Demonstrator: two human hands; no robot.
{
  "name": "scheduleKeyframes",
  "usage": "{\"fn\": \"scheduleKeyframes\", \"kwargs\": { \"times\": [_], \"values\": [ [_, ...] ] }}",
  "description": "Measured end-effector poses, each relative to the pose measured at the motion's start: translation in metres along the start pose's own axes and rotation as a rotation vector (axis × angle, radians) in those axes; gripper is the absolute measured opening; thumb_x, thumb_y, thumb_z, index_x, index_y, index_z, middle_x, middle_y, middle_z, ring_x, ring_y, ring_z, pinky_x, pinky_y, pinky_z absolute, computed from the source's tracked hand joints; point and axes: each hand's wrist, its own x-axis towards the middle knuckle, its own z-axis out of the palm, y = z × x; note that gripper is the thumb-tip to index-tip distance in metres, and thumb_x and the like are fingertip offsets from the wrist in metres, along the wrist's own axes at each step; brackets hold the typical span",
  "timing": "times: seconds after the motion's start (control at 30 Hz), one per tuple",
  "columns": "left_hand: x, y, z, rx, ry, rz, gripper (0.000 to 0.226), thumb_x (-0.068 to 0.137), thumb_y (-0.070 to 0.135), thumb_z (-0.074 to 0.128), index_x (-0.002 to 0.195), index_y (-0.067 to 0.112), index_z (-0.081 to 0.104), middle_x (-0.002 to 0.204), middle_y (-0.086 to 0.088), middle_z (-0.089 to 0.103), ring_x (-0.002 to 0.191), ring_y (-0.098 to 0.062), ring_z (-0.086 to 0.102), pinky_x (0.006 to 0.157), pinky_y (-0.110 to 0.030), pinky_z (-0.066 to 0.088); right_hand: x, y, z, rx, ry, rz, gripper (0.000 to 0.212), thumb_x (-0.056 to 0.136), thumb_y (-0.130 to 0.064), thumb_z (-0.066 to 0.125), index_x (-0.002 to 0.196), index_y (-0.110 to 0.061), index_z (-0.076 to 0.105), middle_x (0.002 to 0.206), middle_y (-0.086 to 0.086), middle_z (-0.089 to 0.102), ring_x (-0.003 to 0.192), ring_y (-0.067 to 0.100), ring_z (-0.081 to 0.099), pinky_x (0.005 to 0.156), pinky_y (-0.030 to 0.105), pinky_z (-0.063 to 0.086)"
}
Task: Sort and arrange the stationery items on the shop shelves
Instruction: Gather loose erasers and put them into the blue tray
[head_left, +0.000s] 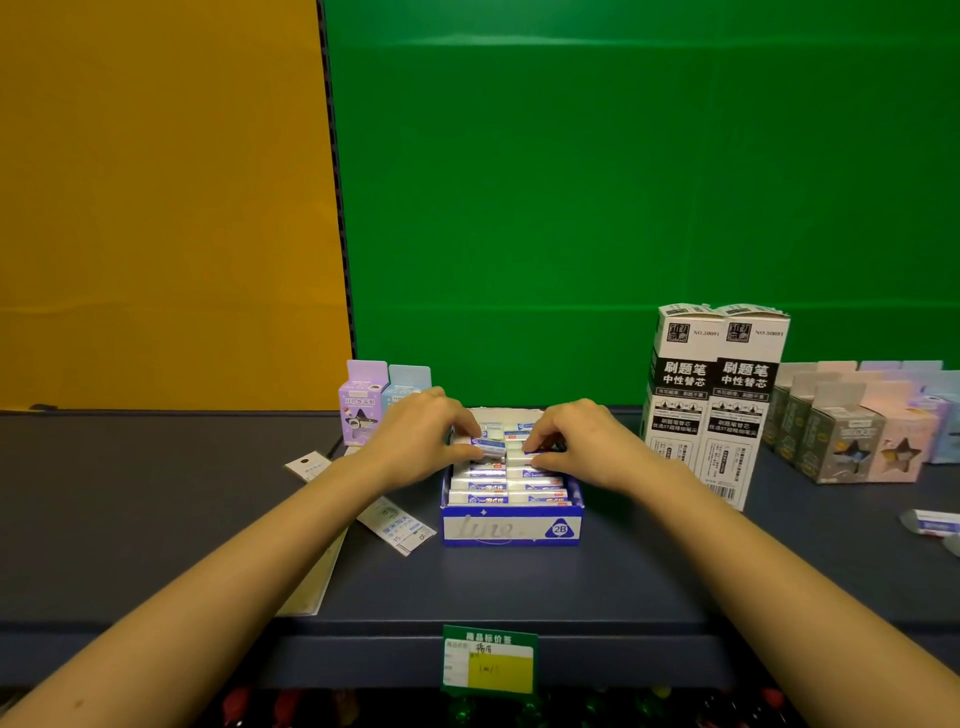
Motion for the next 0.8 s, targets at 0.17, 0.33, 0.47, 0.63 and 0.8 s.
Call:
{"fn": "scheduleKeyframes", "kwargs": {
  "times": [0.17, 0.33, 0.47, 0.63, 0.8],
  "values": [
    [0.0038, 0.0019, 0.0047, 0.032, -0.013, -0.016, 0.036, 0.081, 0.042, 0.063, 0.110, 0.022, 0.068, 0.109, 0.000, 0.067, 0.101, -0.017, 0.051, 0.071, -0.027, 0.035, -0.0021, -0.0002, 0.0018, -0.013, 0.024, 0.025, 0.021, 0.082, -0.027, 0.065, 0.101, -0.024, 0.072, 0.108, -0.003, 0.070, 0.097, 0.016, 0.062, 0.086, 0.036, 0.052],
    [0.0029, 0.0010, 0.0043, 0.063, -0.055, 0.020, 0.034, 0.082, 0.041, 0.061, 0.109, 0.022, 0.069, 0.114, 0.001, 0.063, 0.105, -0.016, 0.052, 0.074, -0.026, 0.036, -0.0043, -0.0015, 0.0018, -0.005, 0.030, 0.026, 0.020, 0.083, -0.027, 0.063, 0.101, -0.023, 0.072, 0.110, -0.004, 0.069, 0.099, 0.015, 0.062, 0.087, 0.035, 0.052],
    [0.0029, 0.0027, 0.0029, 0.045, -0.057, 0.033, 0.031, 0.083, 0.041, 0.060, 0.105, 0.022, 0.071, 0.108, 0.001, 0.066, 0.091, -0.012, 0.052, 0.069, -0.024, 0.034, -0.0056, -0.0027, 0.0023, -0.013, 0.037, 0.034, 0.021, 0.083, -0.026, 0.062, 0.103, -0.024, 0.071, 0.110, -0.004, 0.069, 0.100, 0.016, 0.062, 0.087, 0.035, 0.051],
    [0.0045, 0.0014, 0.0036, -0.061, -0.065, -0.026, 0.023, 0.079, 0.036, 0.068, 0.091, 0.018, 0.075, 0.097, 0.001, 0.070, 0.077, -0.007, 0.050, 0.065, -0.023, 0.039, -0.0068, -0.0035, 0.0027, -0.014, 0.051, 0.051, 0.020, 0.082, -0.025, 0.064, 0.101, -0.024, 0.071, 0.109, -0.004, 0.069, 0.097, 0.015, 0.062, 0.086, 0.034, 0.052],
    [0.0031, -0.0004, 0.0026, -0.092, -0.087, -0.029, 0.022, 0.080, 0.036, 0.066, 0.089, 0.019, 0.076, 0.097, 0.000, 0.068, 0.081, -0.011, 0.053, 0.069, -0.031, 0.047, -0.0059, -0.0038, 0.0032, 0.006, 0.056, 0.075, 0.018, 0.081, -0.024, 0.065, 0.098, -0.024, 0.072, 0.106, -0.004, 0.070, 0.097, 0.016, 0.062, 0.086, 0.035, 0.051]
  ]
}}
